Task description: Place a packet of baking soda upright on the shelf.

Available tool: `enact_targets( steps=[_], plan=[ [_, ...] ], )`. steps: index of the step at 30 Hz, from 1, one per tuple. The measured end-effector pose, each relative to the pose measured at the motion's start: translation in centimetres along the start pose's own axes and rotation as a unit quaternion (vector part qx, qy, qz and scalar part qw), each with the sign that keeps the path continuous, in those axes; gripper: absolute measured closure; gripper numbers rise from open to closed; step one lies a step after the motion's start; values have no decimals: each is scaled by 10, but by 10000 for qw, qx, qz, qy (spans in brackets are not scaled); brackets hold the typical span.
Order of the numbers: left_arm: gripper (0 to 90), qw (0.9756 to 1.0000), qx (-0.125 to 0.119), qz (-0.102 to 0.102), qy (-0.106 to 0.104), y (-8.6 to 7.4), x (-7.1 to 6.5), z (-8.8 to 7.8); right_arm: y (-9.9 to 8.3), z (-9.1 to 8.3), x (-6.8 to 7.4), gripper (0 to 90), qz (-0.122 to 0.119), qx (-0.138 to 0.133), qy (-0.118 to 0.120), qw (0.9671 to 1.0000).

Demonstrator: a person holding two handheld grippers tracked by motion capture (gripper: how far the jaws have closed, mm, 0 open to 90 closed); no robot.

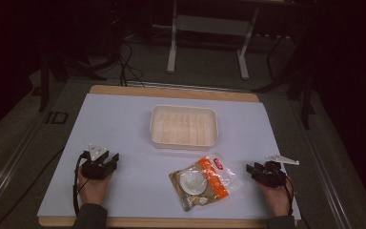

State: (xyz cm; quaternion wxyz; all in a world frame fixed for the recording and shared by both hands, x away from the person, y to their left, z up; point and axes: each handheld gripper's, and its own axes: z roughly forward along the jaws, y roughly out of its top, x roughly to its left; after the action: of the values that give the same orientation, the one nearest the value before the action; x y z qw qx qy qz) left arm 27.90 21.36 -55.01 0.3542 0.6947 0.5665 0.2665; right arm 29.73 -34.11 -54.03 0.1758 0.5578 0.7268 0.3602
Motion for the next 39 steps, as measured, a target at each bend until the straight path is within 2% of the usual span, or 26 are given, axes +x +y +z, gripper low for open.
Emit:
enact_targets(
  steps=[2, 3, 6, 7, 9, 13, 14, 15, 16, 17, 20, 21, 30, 32, 33, 34, 38, 39],
  plan=[
    [570, 9999, 21, 108, -22, -1, -3, -3, 0, -2, 2, 555, 10, -10, 53, 10000],
    [570, 9997, 6, 233, -25, -3, -7, -6, 1, -4, 3, 530, 33, -21, 176, 9998],
    [569, 9994, -6, 341, -52, -5, -8, -9, 1, -6, 4, 517, 119, -54, 312, 9994],
    [562, 9993, -7, 370, -55, -6, -8, -11, 1, -9, 4, 505, 229, -112, 495, 9984],
    [562, 9993, 16, 357, -131, -7, -6, -12, 1, -11, 4, 499, 275, -124, 550, 9980],
    [537, 9989, 128, 191, -418, -7, -2, -14, 0, -15, 6, 448, 381, -122, 690, 9968],
    [537, 9986, 176, 232, -448, -7, -3, -14, 0, -15, 6, 448, 381, -122, 690, 9968],
    [537, 9983, 204, 274, -469, -8, -3, -14, 0, -15, 7, 444, 439, -103, 784, 9959],
    [545, 9978, 240, 322, -526, -9, -4, -14, -2, -15, 8, 437, 559, -79, 987, 9935],
    [545, 9976, 265, 362, -534, -10, -5, -15, -2, -15, 8, 437, 559, -79, 987, 9935],
    [545, 9971, 252, 466, -539, -10, -7, -16, -3, -14, 12, 433, 572, -23, 1121, 9920],
    [545, 9973, 203, 502, -494, -10, -8, -17, -3, -12, 16, 432, 577, 9, 1250, 9905],
    [537, 9973, 104, 639, -338, -9, -9, -14, -4, -4, 25, 435, 473, 255, 1445, 9880],
    [533, 9975, 82, 640, -299, -9, -9, -12, -5, -1, 26, 438, 553, 298, 1664, 9841],
    [533, 9975, 82, 640, -299, -9, -9, -12, -5, -1, 26, 438, 553, 298, 1664, 9841],
    [533, 9975, 87, 636, -291, -9, -9, -11, -5, 1, 27, 439, 584, 308, 1730, 9827],
    [533, 9974, 129, 666, -256, -8, -9, -9, -7, 6, 27, 476, 624, 493, 1765, 9811],
    [534, 9973, 125, 677, -250, -8, -9, -9, -7, 6, 26, 487, 682, 513, 1809, 9798]
  ],
)
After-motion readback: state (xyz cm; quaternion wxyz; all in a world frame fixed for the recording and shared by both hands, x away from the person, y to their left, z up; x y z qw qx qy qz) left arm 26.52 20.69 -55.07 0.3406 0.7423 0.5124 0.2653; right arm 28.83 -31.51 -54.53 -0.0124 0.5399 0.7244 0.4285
